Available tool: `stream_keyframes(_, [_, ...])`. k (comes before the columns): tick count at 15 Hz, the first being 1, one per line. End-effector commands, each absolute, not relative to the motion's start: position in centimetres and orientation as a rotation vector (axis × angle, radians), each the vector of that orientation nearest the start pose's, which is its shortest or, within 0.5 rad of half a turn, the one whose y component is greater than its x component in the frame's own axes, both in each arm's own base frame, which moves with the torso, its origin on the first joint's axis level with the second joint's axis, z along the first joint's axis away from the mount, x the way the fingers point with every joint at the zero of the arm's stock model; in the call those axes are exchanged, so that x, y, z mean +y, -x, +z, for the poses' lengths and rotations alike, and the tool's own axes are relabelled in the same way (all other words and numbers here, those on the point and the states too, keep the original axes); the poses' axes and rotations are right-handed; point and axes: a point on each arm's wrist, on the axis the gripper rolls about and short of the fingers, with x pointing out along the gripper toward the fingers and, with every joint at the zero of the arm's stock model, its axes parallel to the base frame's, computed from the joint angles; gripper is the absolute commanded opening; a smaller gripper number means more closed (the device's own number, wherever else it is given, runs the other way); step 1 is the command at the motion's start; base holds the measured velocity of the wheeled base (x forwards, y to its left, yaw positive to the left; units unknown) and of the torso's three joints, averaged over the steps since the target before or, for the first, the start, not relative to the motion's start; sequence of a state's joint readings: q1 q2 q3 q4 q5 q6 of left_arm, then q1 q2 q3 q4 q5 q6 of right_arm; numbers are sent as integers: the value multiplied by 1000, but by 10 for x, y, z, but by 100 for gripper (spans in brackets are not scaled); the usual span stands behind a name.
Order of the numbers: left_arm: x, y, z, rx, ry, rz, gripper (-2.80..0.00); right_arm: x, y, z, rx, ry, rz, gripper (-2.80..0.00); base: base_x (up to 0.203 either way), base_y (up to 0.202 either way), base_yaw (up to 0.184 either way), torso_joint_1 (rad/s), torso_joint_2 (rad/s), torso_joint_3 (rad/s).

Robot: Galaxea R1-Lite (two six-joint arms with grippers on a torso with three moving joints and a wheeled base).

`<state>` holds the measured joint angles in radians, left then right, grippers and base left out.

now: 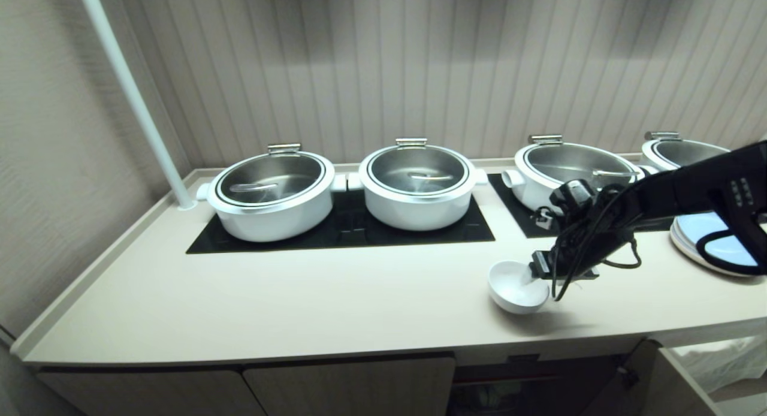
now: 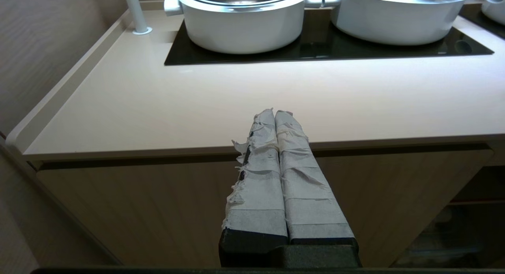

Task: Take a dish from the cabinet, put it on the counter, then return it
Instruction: Place it on the table

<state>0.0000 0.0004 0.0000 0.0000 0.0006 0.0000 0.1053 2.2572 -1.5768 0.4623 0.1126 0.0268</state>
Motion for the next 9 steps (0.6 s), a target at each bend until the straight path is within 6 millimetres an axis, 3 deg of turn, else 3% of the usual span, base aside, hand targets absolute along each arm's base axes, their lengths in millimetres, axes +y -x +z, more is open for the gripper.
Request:
stream_keyframes(1, [0,23,75,0,0,0,-280,46,-412,95,1131,-27,180,0,0,0,0,0,0,0])
stream_keyframes(9, [0,23,75,0,0,1,-280,45,-396,137,1031,-14,187,0,0,0,0,0,0,0])
